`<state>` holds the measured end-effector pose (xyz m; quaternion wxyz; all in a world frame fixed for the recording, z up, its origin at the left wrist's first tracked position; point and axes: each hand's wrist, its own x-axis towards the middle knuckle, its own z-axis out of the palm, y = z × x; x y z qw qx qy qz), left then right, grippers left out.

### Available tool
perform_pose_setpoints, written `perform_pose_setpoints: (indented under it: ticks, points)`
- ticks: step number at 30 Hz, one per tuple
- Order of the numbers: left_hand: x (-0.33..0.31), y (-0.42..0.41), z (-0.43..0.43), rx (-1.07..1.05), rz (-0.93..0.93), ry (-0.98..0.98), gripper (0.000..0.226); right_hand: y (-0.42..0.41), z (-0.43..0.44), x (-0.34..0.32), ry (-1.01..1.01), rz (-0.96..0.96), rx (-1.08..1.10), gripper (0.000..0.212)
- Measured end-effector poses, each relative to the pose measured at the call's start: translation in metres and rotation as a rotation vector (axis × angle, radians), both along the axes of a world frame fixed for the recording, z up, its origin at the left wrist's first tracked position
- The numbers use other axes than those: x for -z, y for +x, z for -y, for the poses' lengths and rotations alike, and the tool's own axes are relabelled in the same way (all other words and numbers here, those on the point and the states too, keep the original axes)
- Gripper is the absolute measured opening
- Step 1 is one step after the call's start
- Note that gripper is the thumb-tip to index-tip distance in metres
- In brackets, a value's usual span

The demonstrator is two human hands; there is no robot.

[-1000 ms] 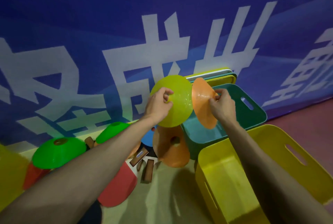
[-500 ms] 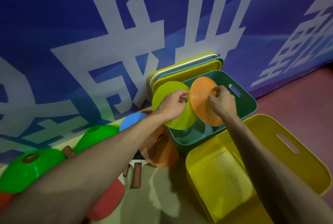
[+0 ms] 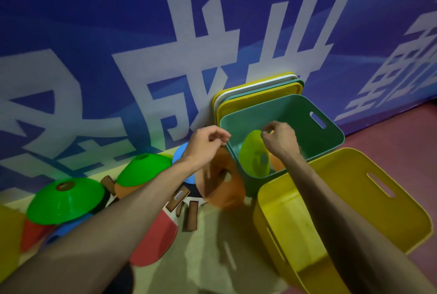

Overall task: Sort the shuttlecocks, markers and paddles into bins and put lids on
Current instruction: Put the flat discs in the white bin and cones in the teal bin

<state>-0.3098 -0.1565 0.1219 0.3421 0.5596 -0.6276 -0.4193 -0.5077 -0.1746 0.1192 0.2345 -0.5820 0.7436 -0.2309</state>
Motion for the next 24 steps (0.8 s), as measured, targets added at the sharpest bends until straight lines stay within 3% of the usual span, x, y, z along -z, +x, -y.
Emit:
perform_pose_setpoints:
  ticks: [9, 16, 24]
  points:
    - [0.019, 0.121, -0.062, -0.226, -0.066, 0.06, 0.03, 0.114, -0.043, -0.004, -0.086, 0.021, -0.215, 0.024]
    - [0.044, 0.213, -0.108, -0.393, -0.091, 0.106, 0.027, 0.212, -0.09, 0.02, 0.051, 0.0, -0.372, 0.031]
    - [0.08, 0.265, -0.153, -0.476, -0.108, 0.24, 0.027, 0.259, -0.112, 0.05, 0.155, -0.064, -0.479, 0.031]
